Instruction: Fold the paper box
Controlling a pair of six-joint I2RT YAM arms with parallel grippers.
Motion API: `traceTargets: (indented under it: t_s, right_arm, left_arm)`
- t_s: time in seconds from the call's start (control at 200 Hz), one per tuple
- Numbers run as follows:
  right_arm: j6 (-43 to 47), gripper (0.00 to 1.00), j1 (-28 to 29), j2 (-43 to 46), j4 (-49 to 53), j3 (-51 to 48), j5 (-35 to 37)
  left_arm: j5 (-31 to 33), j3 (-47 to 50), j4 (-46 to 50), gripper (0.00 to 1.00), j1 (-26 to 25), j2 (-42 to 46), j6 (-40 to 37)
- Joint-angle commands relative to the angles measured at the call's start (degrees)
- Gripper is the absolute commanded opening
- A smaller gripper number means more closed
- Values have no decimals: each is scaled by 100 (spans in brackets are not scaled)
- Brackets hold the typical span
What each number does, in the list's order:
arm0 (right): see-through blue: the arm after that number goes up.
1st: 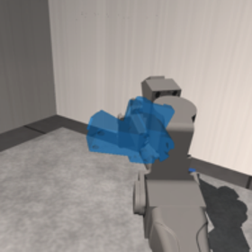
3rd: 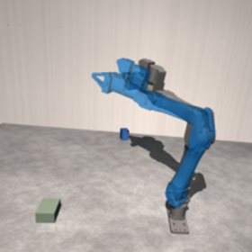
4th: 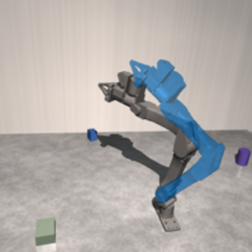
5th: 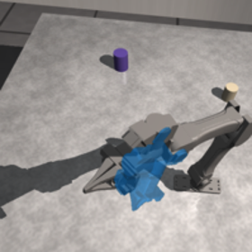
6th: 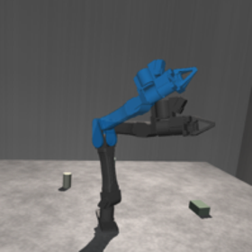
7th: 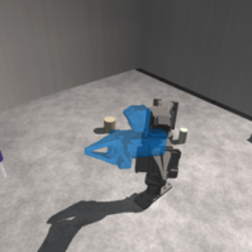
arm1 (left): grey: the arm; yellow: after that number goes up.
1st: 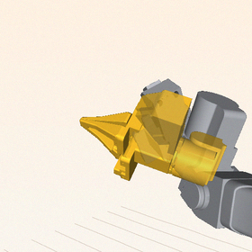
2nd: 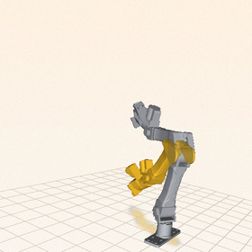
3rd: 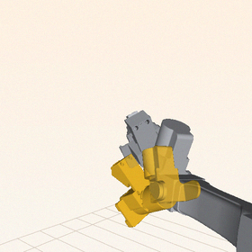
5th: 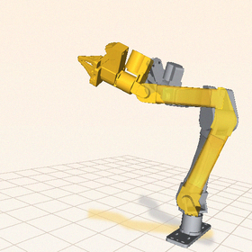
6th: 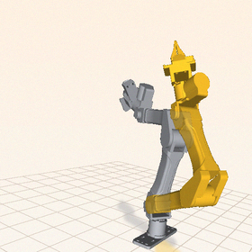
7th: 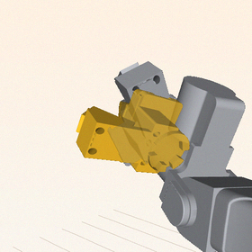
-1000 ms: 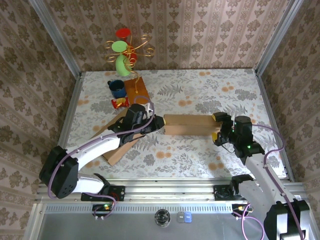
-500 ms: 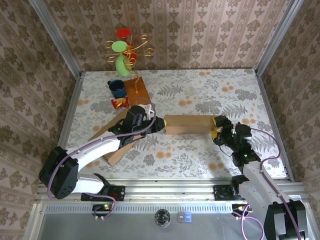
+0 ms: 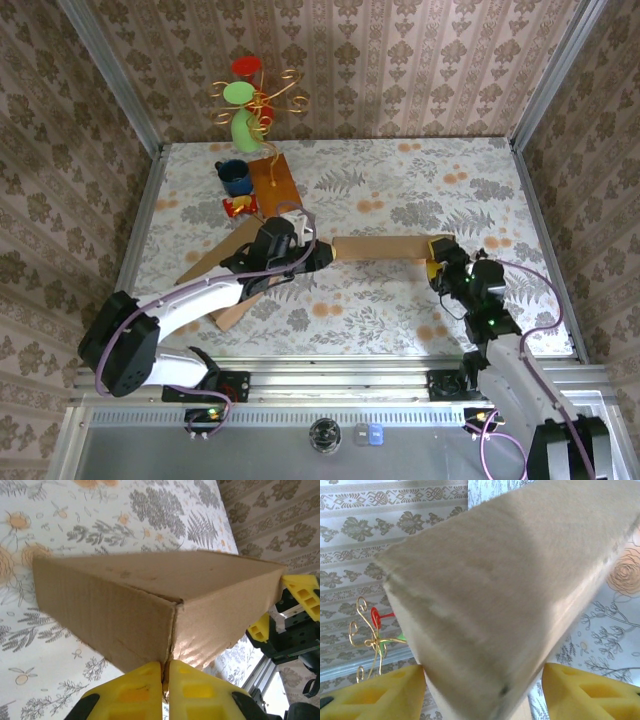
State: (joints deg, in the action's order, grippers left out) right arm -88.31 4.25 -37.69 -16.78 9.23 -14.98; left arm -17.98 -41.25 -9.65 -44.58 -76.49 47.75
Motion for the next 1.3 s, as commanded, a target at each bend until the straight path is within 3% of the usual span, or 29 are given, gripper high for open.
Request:
traceTargets:
  t_s: [0.0,0.14,0.29,0.49,0.575,0.615,0.725,0.745,0.805,0.82,0.835,0.845,0.96,1.055,1.1,1.175,1.295]
  right_arm:
    - [161,69,23,545,570,-231,260]
    - [13,77,23,986,1037,-484,253]
    - [314,84,24,1232,2334,-27,196]
    - [683,88,-12,860,3574,693,141]
    - [1243,93,-21,531,4011,1244,142]
    - [1594,100,-29,377,4219,1572,185]
    - [2739,100,-151,-138,4717,2558,321]
    - [2960,100,-178,-226,4810,2733,351]
    - [3514,100,-252,-535,5250,3247,623]
    - [3664,100,-269,-604,5329,3390,711]
    - [3804,100,-287,-678,5439,3524,813]
    - [3852,100,-292,-724,5503,3607,888]
    - [4664,100,-288,-1085,5935,4284,2327]
    - [5188,100,-310,-963,5337,3966,3657]
    - [6035,100,-295,-761,4302,3466,3765]
    - [6562,100,-289,-458,3088,2626,4195]
    - [7267,100,-255,-536,1520,1500,4175]
  left_arm:
    - [34,302,246,11,-69,-180,-35]
    - [97,500,-38,14,-110,-280,97]
    - [174,516,-133,16,-106,-349,108]
    - [329,396,-24,21,-111,-251,68]
    - [480,309,205,23,-110,-52,0]
    - [592,241,364,25,-94,68,-63]
    - [992,18,1009,30,34,506,-263]
    - [1084,-22,1113,33,74,636,-307]
    - [1405,-128,1532,57,248,998,-484]
    - [1510,-156,1664,68,303,1097,-524]
    - [1602,-175,1770,94,358,1194,-552]
    - [1663,-184,1880,98,412,1260,-581]
    - [2394,-269,2745,100,1125,2008,-697]
    - [3160,-294,3323,100,1786,2449,-675]
    - [3893,-394,3783,100,2072,2505,-473]
    - [4922,-444,4160,100,2334,2471,-416]
    - [5216,112,3007,100,2765,2502,-2088]
